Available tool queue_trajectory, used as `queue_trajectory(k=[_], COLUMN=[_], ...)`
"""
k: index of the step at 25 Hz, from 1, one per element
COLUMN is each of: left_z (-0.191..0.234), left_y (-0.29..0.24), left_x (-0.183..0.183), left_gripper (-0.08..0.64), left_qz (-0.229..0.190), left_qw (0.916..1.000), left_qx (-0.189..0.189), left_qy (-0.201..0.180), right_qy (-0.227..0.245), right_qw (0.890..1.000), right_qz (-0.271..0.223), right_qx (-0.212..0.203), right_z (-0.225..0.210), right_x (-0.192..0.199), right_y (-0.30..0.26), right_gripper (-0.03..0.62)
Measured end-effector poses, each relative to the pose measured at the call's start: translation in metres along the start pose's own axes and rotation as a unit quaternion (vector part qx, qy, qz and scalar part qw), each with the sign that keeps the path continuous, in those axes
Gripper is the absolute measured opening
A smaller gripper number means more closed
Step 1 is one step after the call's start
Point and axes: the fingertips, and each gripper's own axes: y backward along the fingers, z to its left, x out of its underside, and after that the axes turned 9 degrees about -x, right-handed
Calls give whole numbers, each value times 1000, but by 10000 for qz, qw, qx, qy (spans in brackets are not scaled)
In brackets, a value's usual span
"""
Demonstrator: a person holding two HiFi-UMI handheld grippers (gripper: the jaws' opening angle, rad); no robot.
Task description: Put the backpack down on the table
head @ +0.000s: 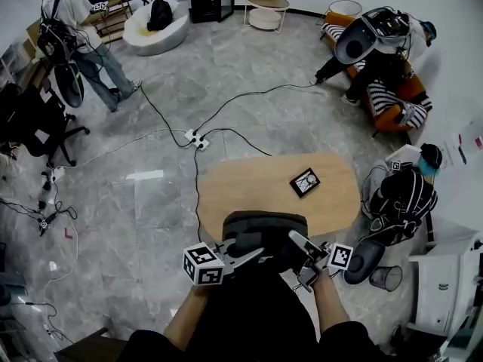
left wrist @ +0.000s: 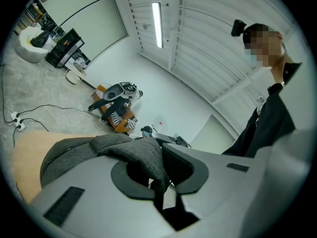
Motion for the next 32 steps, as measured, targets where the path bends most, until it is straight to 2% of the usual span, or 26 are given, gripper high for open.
queue_trajectory(k=[8,14,17,22,25,28,29,32], left_z=[39,70,87,110,121,134,137,147], left_y=[-4,-18,-17,-27,-34,-42,-44,-47], left_x=[-5,-11,-19,-32,-38,-48,-51,-59], left_gripper=[57,57,57,57,57,57,57,57], left_qz=[95,373,308,318,303,185,156,89], left_qw=[9996,9985,9981,9977,9974,9971,9971,9967], left_qx=[-135,-343,-403,-476,-560,-622,-633,-666], left_qy=[209,216,354,367,335,387,402,444], right_qy=[-238,-433,-478,-226,100,370,511,790], right_qw=[9995,9985,9979,9982,9964,9895,9854,9737], right_qz=[194,267,406,528,818,1293,1466,1906], right_qx=[106,194,164,143,218,525,699,966], right_z=[-31,-60,-69,-82,-88,-100,-106,-118], right_x=[-12,-32,-38,-55,-58,-55,-52,-40], right_y=[-23,-38,-54,-73,-80,-79,-76,-71], right_gripper=[44,44,46,49,62,191,212,216])
